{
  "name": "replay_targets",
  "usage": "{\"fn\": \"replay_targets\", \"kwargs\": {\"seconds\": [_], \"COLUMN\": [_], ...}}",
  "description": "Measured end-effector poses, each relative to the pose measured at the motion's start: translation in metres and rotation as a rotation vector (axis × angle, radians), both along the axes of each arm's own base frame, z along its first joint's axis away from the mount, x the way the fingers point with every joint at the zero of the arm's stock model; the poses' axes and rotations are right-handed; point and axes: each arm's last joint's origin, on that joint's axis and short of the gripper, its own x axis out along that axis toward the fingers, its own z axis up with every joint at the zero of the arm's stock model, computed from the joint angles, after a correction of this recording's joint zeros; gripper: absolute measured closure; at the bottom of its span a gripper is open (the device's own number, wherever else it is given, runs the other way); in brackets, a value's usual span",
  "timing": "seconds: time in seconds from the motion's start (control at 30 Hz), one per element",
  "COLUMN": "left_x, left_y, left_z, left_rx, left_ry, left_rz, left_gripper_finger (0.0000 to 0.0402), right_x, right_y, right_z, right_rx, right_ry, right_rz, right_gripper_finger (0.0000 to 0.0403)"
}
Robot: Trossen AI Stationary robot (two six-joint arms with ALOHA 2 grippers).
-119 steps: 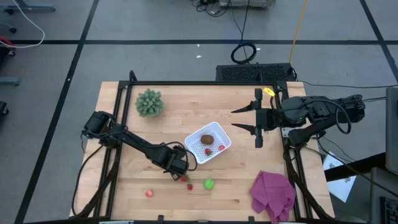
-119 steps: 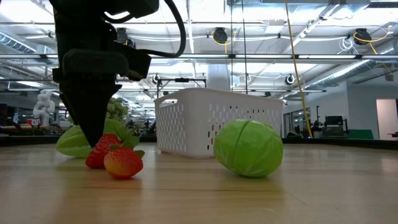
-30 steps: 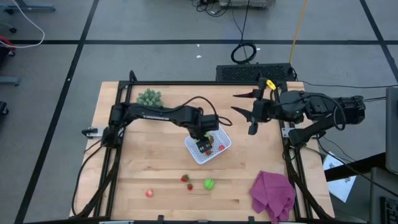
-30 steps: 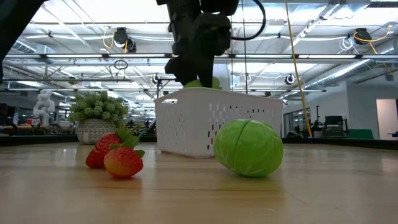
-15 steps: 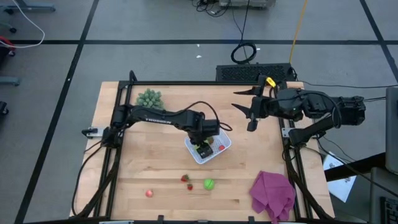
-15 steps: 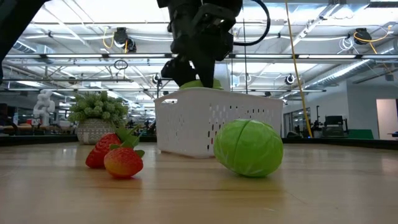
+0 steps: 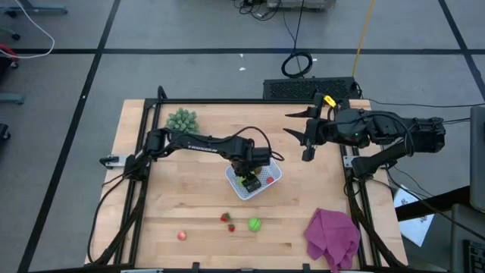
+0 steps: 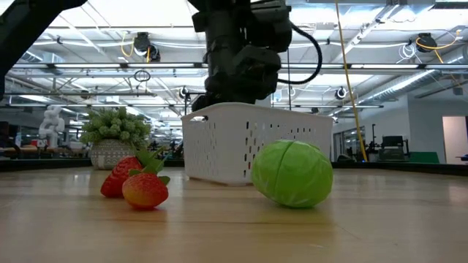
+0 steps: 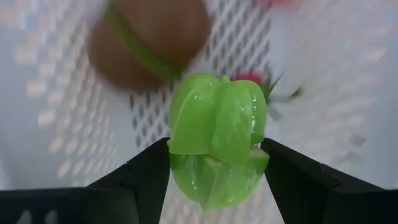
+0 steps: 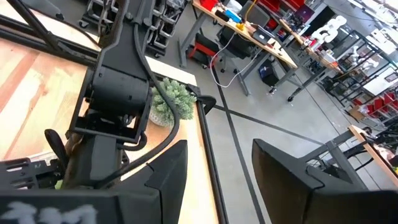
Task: Pick and placing Produce into tupperware
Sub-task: Put the starfruit into the white bin
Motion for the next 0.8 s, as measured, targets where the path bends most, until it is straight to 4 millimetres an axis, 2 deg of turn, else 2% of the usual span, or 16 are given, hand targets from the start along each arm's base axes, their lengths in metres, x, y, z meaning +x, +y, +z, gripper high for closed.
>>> {"fn": "replay_targets", "kwargs": {"seconds": [0.17,0.8], "left_x": [0.002,0.003], "left_y": [0.003,0.009], "left_z": [-0.013,-0.015], "left_rx": [0.002,0.038], "left_ry": [0.034,0.034], "left_rz": [-0.004,0.015], "left_gripper_finger": [0.0163,0.0162], "right_x": [0.000,-0.001], "right_y": [0.000,0.000], "right_z": [0.000,-0.003], "right_rx": [0.001,0.016], "right_ry": [0.004,0.029], "right_rz": [0.000,-0.008], "right_gripper_finger": [0.0232,0.0232]}}
